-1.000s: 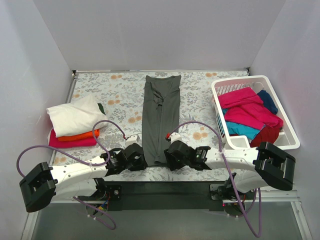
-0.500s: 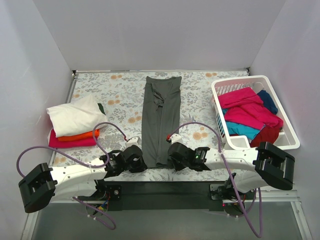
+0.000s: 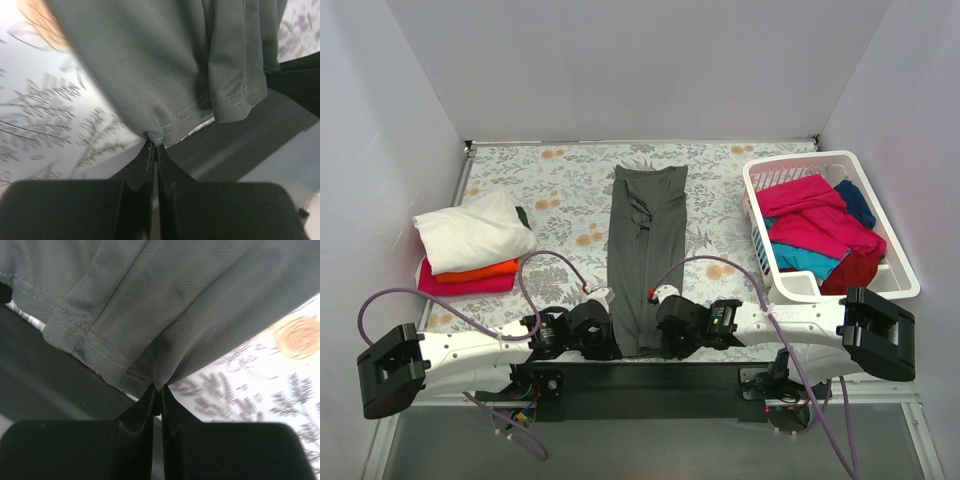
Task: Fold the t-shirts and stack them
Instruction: Fold the tshirt
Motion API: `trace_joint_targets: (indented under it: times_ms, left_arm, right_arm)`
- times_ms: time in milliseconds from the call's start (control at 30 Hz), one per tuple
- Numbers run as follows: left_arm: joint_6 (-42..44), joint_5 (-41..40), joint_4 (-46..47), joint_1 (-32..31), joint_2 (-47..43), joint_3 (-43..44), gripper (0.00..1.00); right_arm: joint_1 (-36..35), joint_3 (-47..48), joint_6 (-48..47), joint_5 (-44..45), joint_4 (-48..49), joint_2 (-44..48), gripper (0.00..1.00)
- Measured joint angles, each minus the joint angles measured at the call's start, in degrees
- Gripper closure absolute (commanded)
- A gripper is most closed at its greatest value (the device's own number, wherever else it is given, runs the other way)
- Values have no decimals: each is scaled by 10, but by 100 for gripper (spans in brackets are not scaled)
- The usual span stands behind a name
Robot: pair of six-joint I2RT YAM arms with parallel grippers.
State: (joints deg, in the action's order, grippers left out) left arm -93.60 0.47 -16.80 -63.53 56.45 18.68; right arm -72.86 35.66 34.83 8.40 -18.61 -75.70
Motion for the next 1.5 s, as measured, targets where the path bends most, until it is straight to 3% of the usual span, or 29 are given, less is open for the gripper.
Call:
trace_joint_targets:
  times_ms: [367,567,833,967,1167,1500]
  left_arm:
    - [-54,14,-17,-79,-49,0,100]
    - [-88,-52,-9,-82,-104,0,100]
    - [-85,-157,21,-81,-79,12,100]
    - [-53,-185,52,-48,-47,24,100]
    - [32,-176,125,60,38,48,100]
    - [140,-141,202,145,155,118,100]
  right_arm:
    - [-60,2,24,-46,-104,44,99]
    - [-60,20,34,-3,-131,76,99]
    - [-20,77,10,77,-132,71,99]
    - [30,86,-15,101,-127,57,99]
    - [86,96,-62,113,-108,20,99]
    - [151,160,-130,118,-73,-67,99]
